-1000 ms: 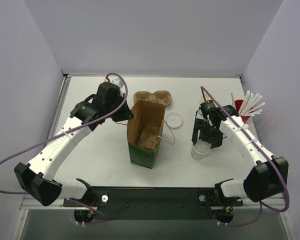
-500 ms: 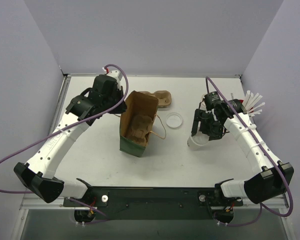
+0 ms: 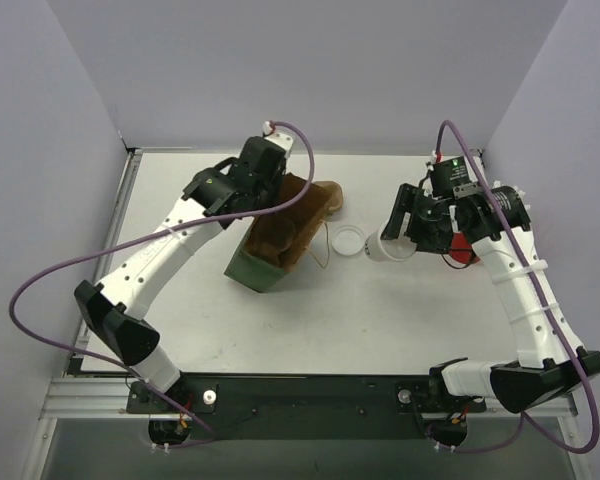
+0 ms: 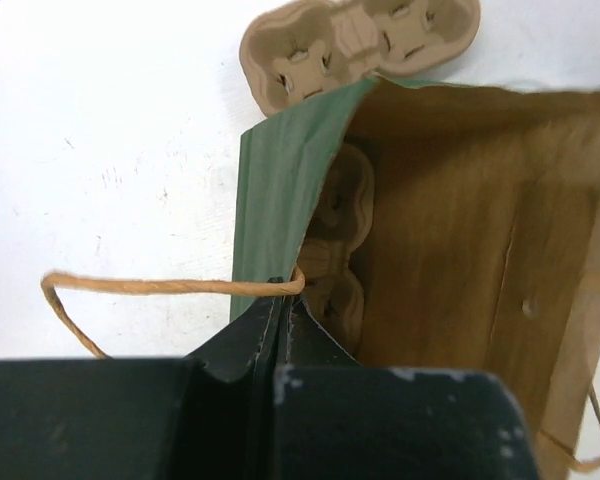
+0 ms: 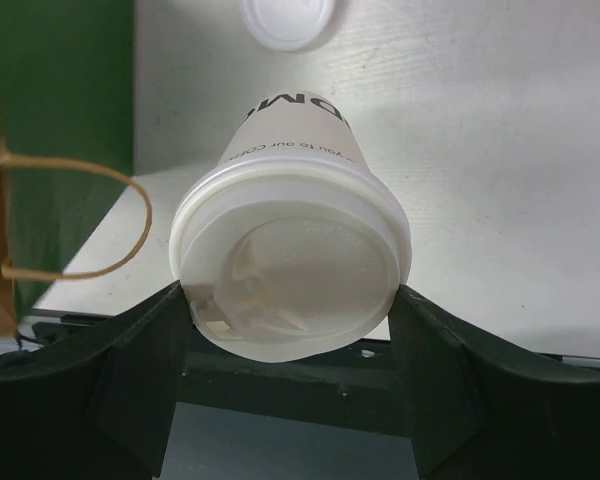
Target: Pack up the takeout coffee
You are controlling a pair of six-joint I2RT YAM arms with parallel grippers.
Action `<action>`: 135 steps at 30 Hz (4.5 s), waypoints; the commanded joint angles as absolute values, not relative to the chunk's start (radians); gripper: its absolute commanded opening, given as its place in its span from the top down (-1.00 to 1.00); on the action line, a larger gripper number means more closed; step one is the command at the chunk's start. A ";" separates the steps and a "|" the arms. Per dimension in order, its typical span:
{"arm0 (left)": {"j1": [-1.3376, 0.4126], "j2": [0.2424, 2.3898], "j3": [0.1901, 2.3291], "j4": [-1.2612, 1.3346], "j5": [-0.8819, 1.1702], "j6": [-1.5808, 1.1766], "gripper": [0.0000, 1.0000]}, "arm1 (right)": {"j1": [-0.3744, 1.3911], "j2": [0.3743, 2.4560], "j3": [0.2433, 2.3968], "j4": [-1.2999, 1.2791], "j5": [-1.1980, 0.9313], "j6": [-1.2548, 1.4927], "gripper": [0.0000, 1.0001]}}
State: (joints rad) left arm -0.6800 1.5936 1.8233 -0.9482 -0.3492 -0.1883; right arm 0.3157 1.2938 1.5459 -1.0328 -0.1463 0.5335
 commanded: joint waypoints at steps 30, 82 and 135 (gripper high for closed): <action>-0.922 1.904 2.098 -1.152 -1.088 -0.080 1.00 | 0.319 1.296 1.789 -0.970 -0.325 0.693 -0.08; -0.922 1.974 2.347 -1.282 -0.580 -0.622 1.00 | 0.543 1.404 1.591 -0.779 -0.293 0.854 0.00; -0.905 1.603 1.739 -0.957 -0.499 -1.269 1.00 | 0.689 1.670 1.896 -1.221 -0.106 0.601 0.05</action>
State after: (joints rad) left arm -0.9085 1.6318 1.7393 -1.0199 -0.5167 -1.2663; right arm 0.6647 1.6344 1.8904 -1.1564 -0.1448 0.6239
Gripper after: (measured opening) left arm 0.023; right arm 0.684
